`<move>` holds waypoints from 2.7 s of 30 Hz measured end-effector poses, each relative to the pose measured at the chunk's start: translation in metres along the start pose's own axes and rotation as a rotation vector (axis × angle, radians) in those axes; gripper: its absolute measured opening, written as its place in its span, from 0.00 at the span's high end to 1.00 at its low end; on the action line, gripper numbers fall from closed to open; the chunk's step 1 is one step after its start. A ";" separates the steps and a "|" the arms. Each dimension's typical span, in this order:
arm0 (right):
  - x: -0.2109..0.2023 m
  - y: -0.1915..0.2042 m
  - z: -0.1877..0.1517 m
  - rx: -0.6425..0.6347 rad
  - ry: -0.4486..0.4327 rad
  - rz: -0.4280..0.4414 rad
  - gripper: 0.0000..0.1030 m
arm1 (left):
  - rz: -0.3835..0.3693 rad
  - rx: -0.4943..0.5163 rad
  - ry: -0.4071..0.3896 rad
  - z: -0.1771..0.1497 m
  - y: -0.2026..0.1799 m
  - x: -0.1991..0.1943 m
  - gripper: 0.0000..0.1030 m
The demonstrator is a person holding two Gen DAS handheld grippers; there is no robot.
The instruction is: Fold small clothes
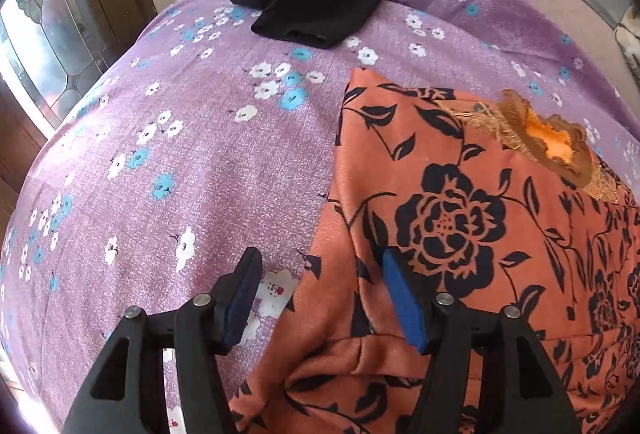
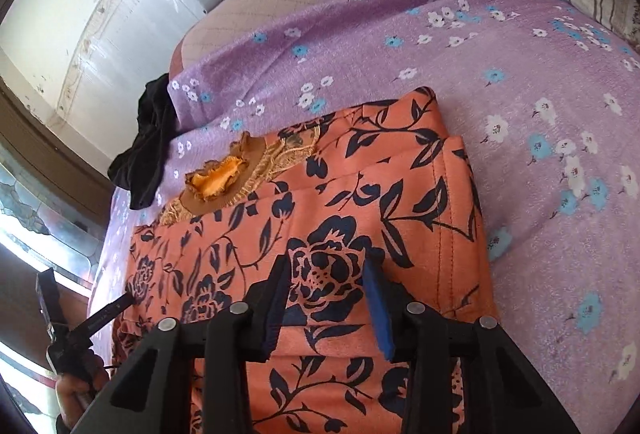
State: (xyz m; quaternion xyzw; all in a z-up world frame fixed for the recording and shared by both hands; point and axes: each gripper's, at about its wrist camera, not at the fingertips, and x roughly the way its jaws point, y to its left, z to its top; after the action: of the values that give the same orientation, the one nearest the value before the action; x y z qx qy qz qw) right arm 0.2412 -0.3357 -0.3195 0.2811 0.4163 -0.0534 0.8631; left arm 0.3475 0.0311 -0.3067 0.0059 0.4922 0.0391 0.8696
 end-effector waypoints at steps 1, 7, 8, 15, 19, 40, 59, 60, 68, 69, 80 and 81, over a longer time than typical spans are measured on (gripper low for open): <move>0.008 -0.003 0.000 0.003 0.038 -0.011 0.61 | 0.007 -0.002 -0.008 0.000 0.000 -0.001 0.34; -0.012 -0.007 0.001 0.062 0.016 0.031 0.61 | 0.002 0.031 -0.086 0.000 -0.008 -0.029 0.34; -0.018 -0.009 0.001 0.065 -0.005 0.027 0.61 | -0.012 0.041 -0.111 0.000 -0.010 -0.037 0.34; -0.016 -0.024 -0.005 0.083 0.005 0.011 0.59 | 0.004 0.096 -0.053 -0.020 -0.025 -0.013 0.24; -0.076 -0.020 -0.025 0.109 -0.033 0.102 0.54 | -0.003 0.107 -0.127 -0.037 -0.023 -0.051 0.24; -0.234 -0.053 -0.160 -0.024 -0.223 0.143 0.41 | -0.019 0.149 -0.684 -0.129 0.032 -0.337 0.11; -0.253 -0.028 -0.238 -0.175 -0.049 0.200 0.33 | -0.113 0.127 -0.323 -0.222 0.020 -0.288 0.00; -0.254 -0.027 -0.237 -0.176 -0.050 0.203 0.33 | -0.092 0.136 -0.316 -0.225 0.017 -0.284 0.00; -0.254 -0.048 -0.211 -0.112 -0.056 0.184 0.33 | -0.033 0.137 -0.308 -0.215 0.039 -0.256 0.00; -0.253 -0.055 -0.206 -0.085 -0.059 0.189 0.33 | -0.045 0.118 -0.291 -0.212 0.049 -0.250 0.00; -0.219 -0.109 -0.181 0.124 -0.024 0.220 0.33 | -0.135 -0.049 -0.110 -0.199 0.134 -0.183 0.04; -0.216 -0.114 -0.181 0.146 -0.018 0.228 0.33 | -0.152 -0.071 -0.096 -0.198 0.138 -0.176 0.09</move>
State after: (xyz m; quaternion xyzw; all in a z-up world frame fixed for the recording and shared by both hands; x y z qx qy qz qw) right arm -0.0608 -0.3656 -0.2979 0.3881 0.3688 0.0122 0.8445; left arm 0.0790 0.1505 -0.2521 -0.0603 0.4473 -0.0099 0.8923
